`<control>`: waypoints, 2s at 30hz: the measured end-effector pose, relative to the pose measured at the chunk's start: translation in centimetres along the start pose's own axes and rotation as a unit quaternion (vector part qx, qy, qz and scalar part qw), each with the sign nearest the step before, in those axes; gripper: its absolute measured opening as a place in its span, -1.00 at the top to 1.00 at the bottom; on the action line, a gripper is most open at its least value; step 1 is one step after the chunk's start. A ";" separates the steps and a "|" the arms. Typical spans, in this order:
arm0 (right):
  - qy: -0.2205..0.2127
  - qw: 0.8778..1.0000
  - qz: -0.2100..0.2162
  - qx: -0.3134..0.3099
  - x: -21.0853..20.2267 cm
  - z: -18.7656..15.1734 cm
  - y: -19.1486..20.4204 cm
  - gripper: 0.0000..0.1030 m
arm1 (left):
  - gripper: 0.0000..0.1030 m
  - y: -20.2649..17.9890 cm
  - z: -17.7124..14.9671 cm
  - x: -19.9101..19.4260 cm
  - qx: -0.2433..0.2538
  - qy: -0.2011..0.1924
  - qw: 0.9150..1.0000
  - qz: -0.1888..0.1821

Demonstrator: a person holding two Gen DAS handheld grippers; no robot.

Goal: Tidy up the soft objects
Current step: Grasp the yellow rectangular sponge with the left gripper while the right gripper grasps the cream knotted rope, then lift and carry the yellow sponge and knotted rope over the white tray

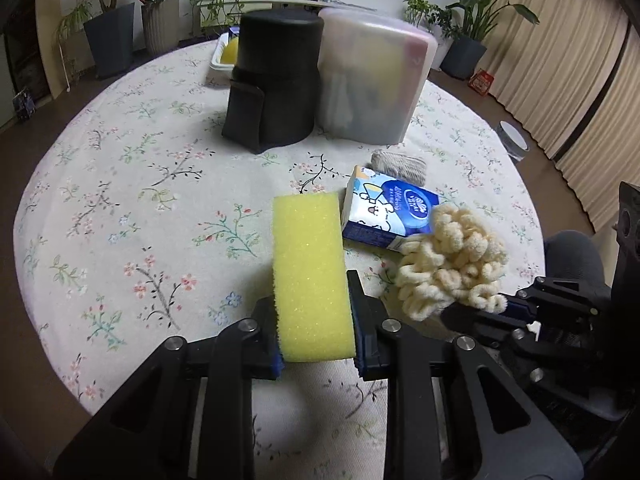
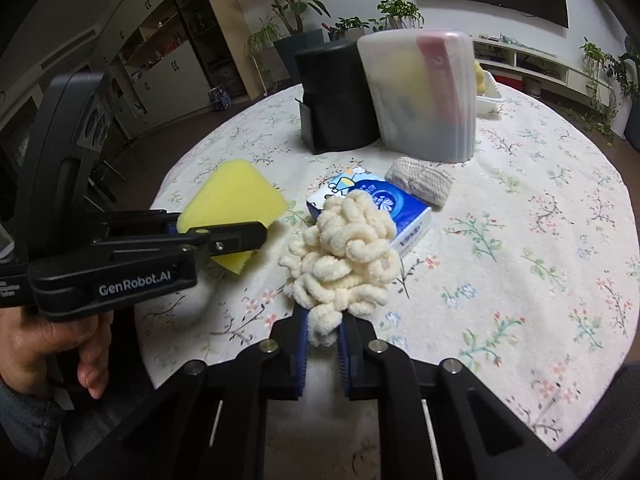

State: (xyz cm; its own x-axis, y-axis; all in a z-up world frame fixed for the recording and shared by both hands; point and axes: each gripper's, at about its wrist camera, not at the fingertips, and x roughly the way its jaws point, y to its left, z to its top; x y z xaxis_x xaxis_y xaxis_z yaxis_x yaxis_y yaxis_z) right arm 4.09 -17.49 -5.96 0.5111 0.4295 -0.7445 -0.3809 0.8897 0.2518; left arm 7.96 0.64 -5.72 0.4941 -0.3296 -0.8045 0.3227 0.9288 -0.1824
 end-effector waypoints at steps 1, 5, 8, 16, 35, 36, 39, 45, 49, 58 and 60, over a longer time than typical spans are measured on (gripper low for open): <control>-0.001 1.000 0.002 0.002 -0.5 0.0 -0.1 0.74 | 0.57 0.0 -0.1 -0.2 -0.001 -0.001 1.000 0.000; -0.012 1.000 0.002 0.006 -2.3 0.1 -0.7 0.74 | 0.57 0.0 -0.2 -1.2 -0.004 -0.007 1.000 -0.002; -0.019 1.000 -0.001 0.009 -3.7 0.1 -1.2 0.74 | 0.57 -0.1 -0.1 -2.0 -0.003 -0.014 1.000 0.000; -0.045 0.999 -0.024 0.015 -6.7 2.2 -4.0 0.74 | 0.57 -0.2 2.0 -4.3 0.008 -0.042 0.999 0.007; -0.077 0.995 -0.052 -0.046 -7.5 20.2 -12.0 0.73 | 0.56 4.7 20.2 -4.6 0.074 -0.073 0.994 0.042; -0.070 0.995 -0.050 -0.047 -6.7 21.6 -12.6 0.73 | 0.56 4.9 21.6 -4.0 0.077 -0.067 0.994 0.040; -0.051 0.996 -0.042 -0.051 -4.7 25.1 -13.9 0.73 | 0.56 5.1 25.6 -2.0 0.093 -0.059 0.993 0.032; -0.005 0.997 -0.040 -0.061 0.1 30.4 -15.5 0.73 | 0.56 3.7 31.3 4.3 0.141 -0.017 0.989 0.029; 0.030 0.997 -0.042 -0.065 3.2 31.9 -16.6 0.73 | 0.56 3.8 33.8 9.0 0.159 0.017 0.987 0.033; 0.091 0.993 -0.033 -0.069 8.0 31.8 -18.8 0.73 | 0.55 4.8 34.0 16.2 0.161 0.070 0.984 0.022; 0.105 0.992 -0.031 -0.063 8.5 31.0 -19.2 0.73 | 0.54 4.9 33.9 17.1 0.162 0.077 0.984 0.019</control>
State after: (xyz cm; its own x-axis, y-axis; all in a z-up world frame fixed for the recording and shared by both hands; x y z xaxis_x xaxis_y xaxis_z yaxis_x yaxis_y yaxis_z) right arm 39.66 -26.07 2.07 0.3689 0.3215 -0.8721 -0.4540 0.8811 0.1328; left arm 45.36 -6.18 -1.18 0.3901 -0.2436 -0.8880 0.5587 0.8292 0.0180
